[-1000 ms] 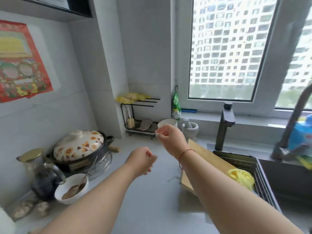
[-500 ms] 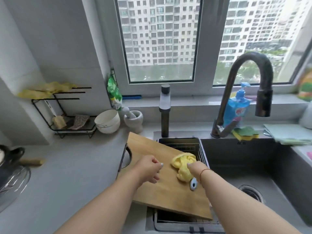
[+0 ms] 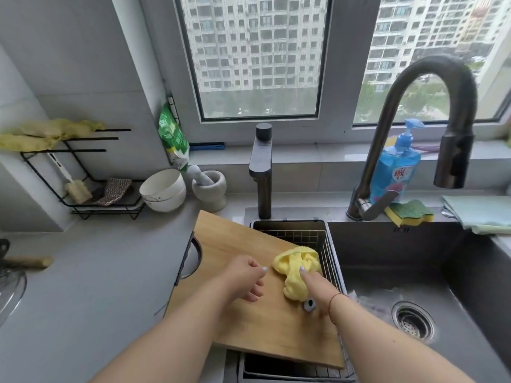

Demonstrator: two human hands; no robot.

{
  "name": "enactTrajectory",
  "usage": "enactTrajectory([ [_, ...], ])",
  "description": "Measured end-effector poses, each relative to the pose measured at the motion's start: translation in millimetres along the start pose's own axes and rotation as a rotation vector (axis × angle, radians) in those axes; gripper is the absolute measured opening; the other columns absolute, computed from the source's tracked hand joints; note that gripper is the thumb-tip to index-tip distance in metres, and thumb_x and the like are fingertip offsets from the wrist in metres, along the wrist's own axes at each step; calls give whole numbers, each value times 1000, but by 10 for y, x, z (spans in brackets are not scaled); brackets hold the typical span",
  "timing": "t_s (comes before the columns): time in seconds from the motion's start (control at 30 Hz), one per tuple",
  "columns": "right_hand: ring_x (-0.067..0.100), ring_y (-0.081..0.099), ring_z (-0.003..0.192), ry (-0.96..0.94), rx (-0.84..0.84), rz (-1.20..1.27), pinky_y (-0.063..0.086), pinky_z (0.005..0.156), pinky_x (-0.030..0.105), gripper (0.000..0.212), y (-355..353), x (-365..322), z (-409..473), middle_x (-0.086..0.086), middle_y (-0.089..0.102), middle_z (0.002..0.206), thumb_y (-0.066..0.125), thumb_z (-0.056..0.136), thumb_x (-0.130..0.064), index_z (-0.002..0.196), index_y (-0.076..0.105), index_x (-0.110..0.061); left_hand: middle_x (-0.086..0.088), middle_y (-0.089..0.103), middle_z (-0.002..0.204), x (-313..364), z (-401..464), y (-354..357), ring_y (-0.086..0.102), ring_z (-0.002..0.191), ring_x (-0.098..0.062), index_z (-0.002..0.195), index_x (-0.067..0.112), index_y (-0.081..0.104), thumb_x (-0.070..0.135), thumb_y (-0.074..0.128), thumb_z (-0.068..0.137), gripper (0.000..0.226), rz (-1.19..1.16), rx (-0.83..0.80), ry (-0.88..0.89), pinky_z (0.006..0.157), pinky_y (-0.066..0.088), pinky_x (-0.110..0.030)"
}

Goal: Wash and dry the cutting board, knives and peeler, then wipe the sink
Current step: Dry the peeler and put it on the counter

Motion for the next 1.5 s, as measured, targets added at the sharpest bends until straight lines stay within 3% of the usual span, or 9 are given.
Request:
enactTrajectory([
  [0.4, 29, 61, 95, 45, 208, -43, 48, 94, 36, 76, -187, -387, -237, 15, 67, 107, 15, 96, -57, 110, 67, -2, -13, 56, 86, 65, -66, 167, 59, 66, -20, 103, 1, 55, 21, 47, 101, 22, -129, -21, -175, 61, 55, -31],
  [0.57, 29, 62, 68, -233, -96, 289, 52, 74, 37, 67, 16, -910, -834, 13, 67, 70, 26, 99, -54, 69, 62, -6, -18, 66, 93, 23, -114, 216, 62, 83, -27, 111, -1, 61, 43, 37, 103, 50, -523, -149, -325, 82, 54, -41],
  [0.67, 28, 60, 62, -225, -207, 386, 53, 61, 34, 59, 114, -995, -940, 10, 61, 73, 27, 95, -61, 82, 54, -11, -11, 73, 84, 41, -103, 155, 68, 79, -23, 106, 5, 66, 33, 44, 102, 35, -757, -181, -261, 80, 54, -37],
  [0.77, 33, 62, 64, -258, -124, 516, 55, 52, 37, 53, -7, -1056, -875, 10, 59, 100, 23, 97, -60, 97, 48, -13, -11, 71, 84, -7, -41, 52, 68, 68, -19, 110, 5, 56, 23, 37, 105, 26, -720, -100, -207, 51, 50, -26],
  [0.9, 33, 50, 115, -267, 168, -31, 45, 96, 47, 46, -167, -807, -487, 12, 49, 134, 16, 104, -34, 134, 42, -13, -13, 67, 93, -72, -13, -58, 67, 72, -20, 106, 9, 56, 19, 41, 104, 18, -570, 26, -156, 50, 50, -27],
  [1.0, 36, 30, 135, -125, -21, -405, 31, 110, 46, 48, 16, -422, -264, 9, 24, 154, 23, 104, -30, 151, 21, -22, -17, 65, 97, -132, 0, -85, 67, 74, -22, 109, 2, 59, 14, 45, 101, 20, -571, 10, -158, 51, 52, -29],
  [1.1, 31, 47, 123, -136, -19, -328, 41, 103, 39, 48, 88, -249, -212, 11, 44, 139, 50, 92, -46, 136, 50, -25, -19, 65, 94, -191, -7, -104, 65, 75, -24, 101, -2, 60, 7, 42, 100, 20, -519, 30, -162, 55, 52, -29],
  [1.3, 23, 63, 85, -402, -18, 421, 54, 71, 36, 16, -87, -655, -389, 10, 64, 104, 70, 85, -19, 100, 65, -23, -16, 54, 79, -107, -24, -81, 49, 56, -21, 98, -2, 56, 2, 36, 99, 20, -294, 69, -189, 49, 37, -28],
  [1.5, 21, 58, 103, -537, -240, 294, 55, 79, 33, 42, 69, -917, -586, 1, 58, 114, 71, 84, -23, 122, 54, -34, -8, 60, 61, 55, -50, -79, 49, 46, -19, 84, 4, 65, 7, 48, 93, 20, -165, 69, 29, 43, 38, -25],
])
Point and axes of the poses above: each hand's wrist, its own z-axis towards the middle knuckle, its own y-axis out of the palm, x = y × z, the point moved 2 cm from there along z, towards the middle knuckle
